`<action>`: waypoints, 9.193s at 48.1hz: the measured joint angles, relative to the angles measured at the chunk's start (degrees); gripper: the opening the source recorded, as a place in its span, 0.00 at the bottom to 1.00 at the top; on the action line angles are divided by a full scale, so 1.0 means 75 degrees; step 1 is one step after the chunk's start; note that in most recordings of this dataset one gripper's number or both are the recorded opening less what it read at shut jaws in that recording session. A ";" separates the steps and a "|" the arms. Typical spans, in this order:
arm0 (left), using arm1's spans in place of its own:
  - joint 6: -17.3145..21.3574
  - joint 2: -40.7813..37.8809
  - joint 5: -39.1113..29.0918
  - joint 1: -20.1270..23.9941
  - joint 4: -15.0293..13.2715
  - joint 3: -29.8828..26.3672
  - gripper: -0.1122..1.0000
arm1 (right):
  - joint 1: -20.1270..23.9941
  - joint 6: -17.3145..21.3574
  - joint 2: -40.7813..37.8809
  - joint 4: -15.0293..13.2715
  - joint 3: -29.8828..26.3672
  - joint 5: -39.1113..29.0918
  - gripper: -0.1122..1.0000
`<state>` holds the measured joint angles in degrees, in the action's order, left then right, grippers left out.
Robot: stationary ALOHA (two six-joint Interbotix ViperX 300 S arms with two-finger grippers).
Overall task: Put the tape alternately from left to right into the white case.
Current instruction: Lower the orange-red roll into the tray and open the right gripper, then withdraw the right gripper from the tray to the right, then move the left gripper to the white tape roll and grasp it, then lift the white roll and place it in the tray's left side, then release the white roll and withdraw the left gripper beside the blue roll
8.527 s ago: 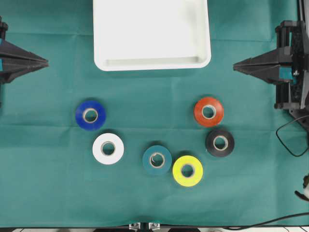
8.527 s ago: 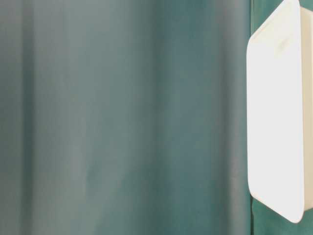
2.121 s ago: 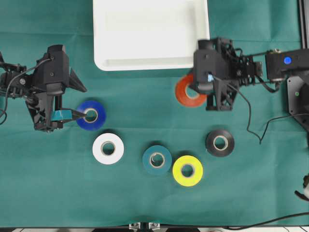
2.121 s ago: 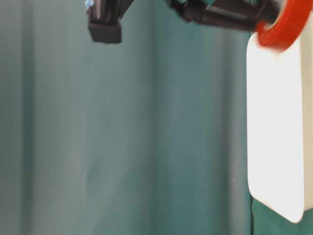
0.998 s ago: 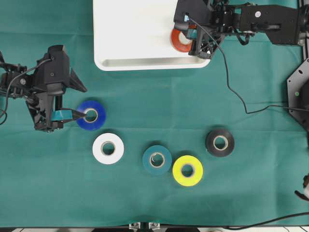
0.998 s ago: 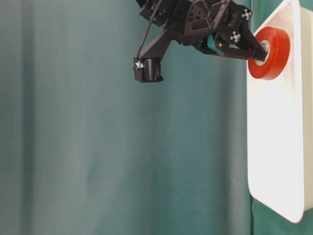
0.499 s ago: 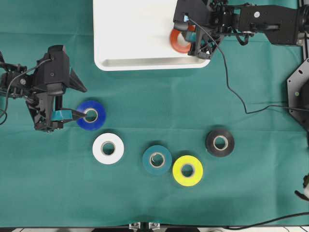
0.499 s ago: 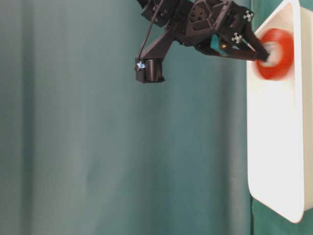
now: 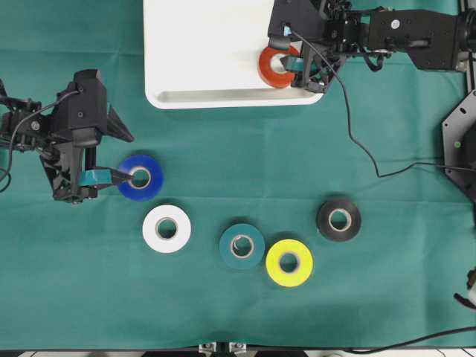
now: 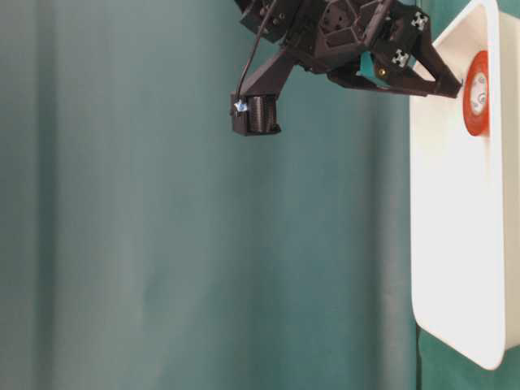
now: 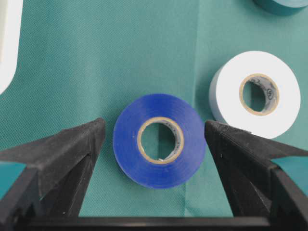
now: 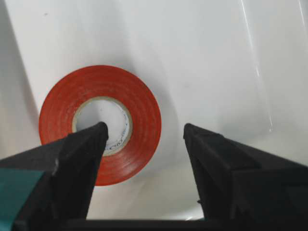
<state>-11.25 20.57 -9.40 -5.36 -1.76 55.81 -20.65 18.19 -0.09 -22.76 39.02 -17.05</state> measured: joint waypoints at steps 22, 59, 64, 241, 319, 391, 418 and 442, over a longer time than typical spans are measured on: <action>0.0000 -0.0012 0.0000 0.0000 0.0012 0.0000 0.65 | 0.0316 0.0000 0.0363 0.0012 0.0164 -0.0012 0.75; 0.0000 -0.0012 0.0000 0.0000 0.0012 0.0012 0.65 | 0.2074 0.0785 0.1723 0.0047 0.1148 0.0059 0.75; 0.0000 0.0000 0.0000 0.0000 0.0000 0.0012 0.65 | 0.2285 0.0902 0.1805 0.0047 0.1266 0.0152 0.75; -0.0281 -0.3563 0.0129 -0.1219 0.0035 -0.2062 0.08 | 0.3047 0.1324 0.1641 0.0047 0.1688 0.0996 0.75; 0.2602 -0.2484 -0.1043 0.2754 0.0059 -0.2648 0.08 | 0.3059 0.1324 0.1641 0.0047 0.1688 0.1277 0.75; 0.2906 -0.3070 -0.0387 0.3504 0.0059 -0.2719 0.72 | 0.3047 0.1324 0.1547 0.0035 0.1688 0.1289 0.75; 0.2859 -0.2449 -0.0410 0.3059 0.0070 -0.2414 0.72 | 0.3047 0.1324 0.1559 0.0047 0.1688 0.1289 0.75; 0.2824 -0.1559 -0.0410 0.1676 0.0059 -0.1383 0.72 | 0.3047 0.1313 0.1559 0.0035 0.1688 0.1289 0.75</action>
<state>9.93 8.88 -12.48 7.21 -1.32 45.44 2.20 28.04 11.60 -22.50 51.68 -7.38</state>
